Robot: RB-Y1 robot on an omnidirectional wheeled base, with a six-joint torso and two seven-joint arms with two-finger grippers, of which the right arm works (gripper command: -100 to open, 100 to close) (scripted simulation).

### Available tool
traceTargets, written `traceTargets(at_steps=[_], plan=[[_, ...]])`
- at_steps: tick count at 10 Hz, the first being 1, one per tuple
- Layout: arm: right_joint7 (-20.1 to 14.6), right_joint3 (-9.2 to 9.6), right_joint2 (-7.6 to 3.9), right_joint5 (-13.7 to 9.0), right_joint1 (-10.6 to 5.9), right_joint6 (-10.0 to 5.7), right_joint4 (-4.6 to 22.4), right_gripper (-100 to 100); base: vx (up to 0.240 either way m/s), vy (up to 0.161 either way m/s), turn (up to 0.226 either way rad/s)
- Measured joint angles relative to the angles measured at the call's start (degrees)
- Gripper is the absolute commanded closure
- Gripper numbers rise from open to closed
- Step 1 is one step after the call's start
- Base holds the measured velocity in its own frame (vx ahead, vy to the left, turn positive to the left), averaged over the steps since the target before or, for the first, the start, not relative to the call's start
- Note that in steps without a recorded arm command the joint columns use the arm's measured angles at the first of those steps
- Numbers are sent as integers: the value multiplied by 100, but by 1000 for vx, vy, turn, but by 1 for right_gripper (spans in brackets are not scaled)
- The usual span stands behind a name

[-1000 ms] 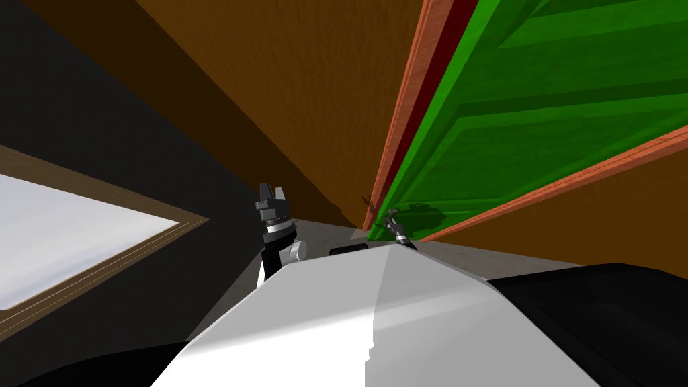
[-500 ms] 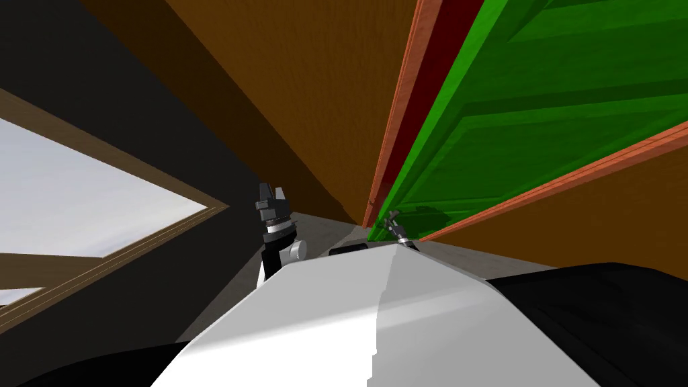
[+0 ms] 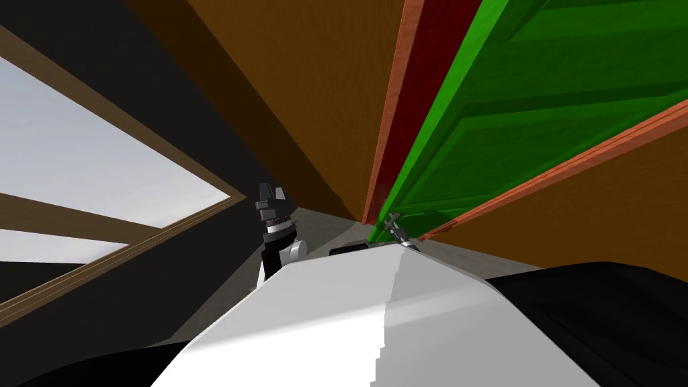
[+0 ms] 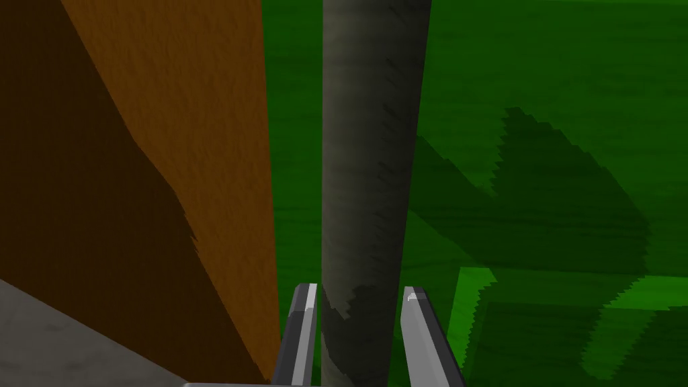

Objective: Pull the door open

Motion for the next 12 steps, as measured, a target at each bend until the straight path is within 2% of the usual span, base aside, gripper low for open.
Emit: traceTargets(at_steps=[3, 6, 9, 12], plan=[[-98, 68, -75, 45, -6, -139, 67, 100, -250, -70, 173], [-263, 204, -118, 132, -31, -358, 292, 100, -239, -68, 159], [-323, 283, -175, 175, 17, -427, 290, 100, -160, -31, 91], [-428, 340, -214, 202, -43, -562, 436, 100, -239, -77, 187]])
